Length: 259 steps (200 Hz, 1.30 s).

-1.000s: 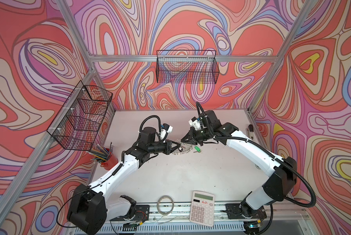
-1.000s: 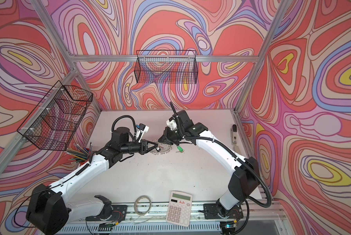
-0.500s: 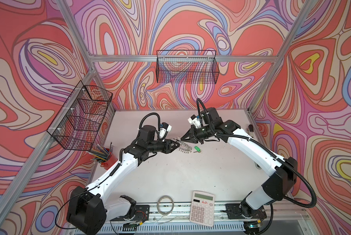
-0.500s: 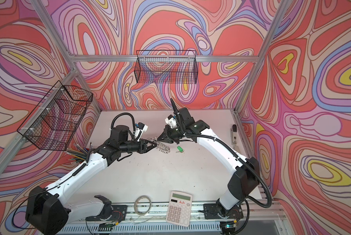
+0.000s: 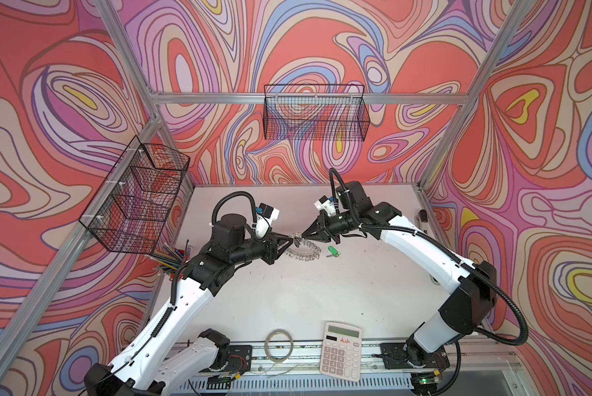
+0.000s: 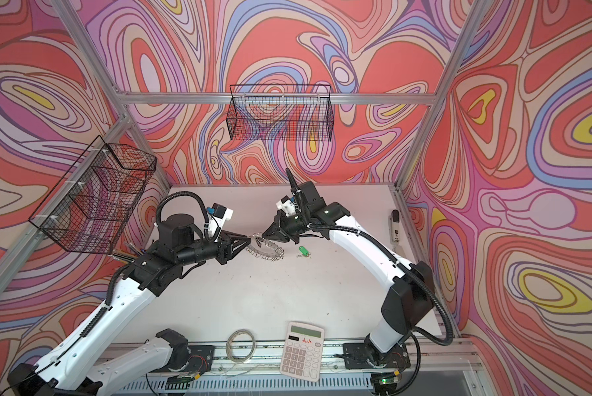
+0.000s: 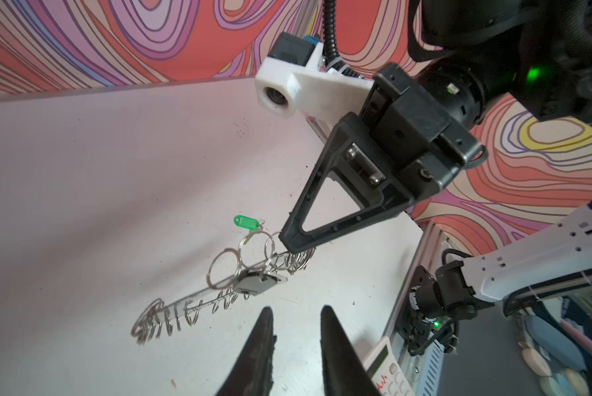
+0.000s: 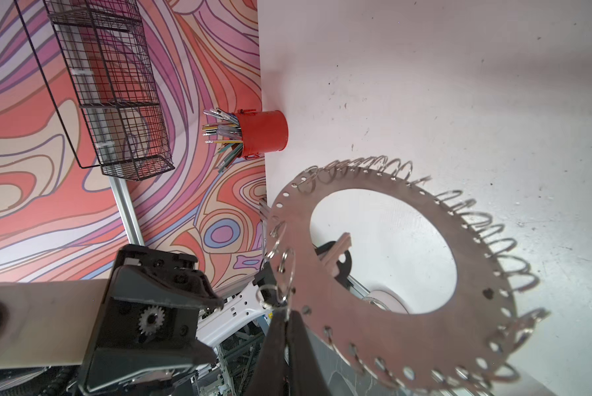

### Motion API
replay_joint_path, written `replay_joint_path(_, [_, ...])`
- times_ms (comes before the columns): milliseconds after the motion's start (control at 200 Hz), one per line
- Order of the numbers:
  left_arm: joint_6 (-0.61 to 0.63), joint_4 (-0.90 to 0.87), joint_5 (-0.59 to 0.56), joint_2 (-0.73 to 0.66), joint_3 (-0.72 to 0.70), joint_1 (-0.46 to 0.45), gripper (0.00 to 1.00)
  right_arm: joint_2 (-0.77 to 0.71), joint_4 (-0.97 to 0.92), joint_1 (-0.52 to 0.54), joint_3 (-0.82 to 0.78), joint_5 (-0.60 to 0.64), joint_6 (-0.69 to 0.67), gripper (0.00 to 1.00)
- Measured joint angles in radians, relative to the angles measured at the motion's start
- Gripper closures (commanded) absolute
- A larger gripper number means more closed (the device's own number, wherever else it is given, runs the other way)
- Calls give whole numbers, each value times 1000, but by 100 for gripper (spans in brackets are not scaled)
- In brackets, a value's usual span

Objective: Attach keys to a key ring
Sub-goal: Insert the key into the keyring.

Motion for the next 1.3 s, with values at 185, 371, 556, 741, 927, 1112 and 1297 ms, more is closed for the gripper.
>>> replay_joint_path(185, [183, 117, -150, -18, -63, -117, 74, 0, 12, -6, -23, -28, 31, 100])
replay_joint_path(371, [349, 225, -246, -15, -127, -172, 77, 2, -20, -12, -5, -42, 30, 100])
replay_joint_path(556, [480, 285, -304, 13, -133, -216, 77, 2, -34, -17, 6, -50, 31, 100])
replay_joint_path(741, [571, 319, -355, 34, -133, -241, 77, 5, -45, -23, 10, -57, 34, 100])
replay_joint_path(927, [627, 321, -389, 39, -136, -258, 78, 5, -42, -30, 10, -61, 51, 100])
replay_joint_path(1112, [660, 321, -409, 51, -146, -264, 82, 5, -42, -37, 10, -61, 59, 100])
replay_joint_path(1297, [676, 321, -412, 65, -147, -266, 81, 5, -34, -39, 10, -61, 72, 100])
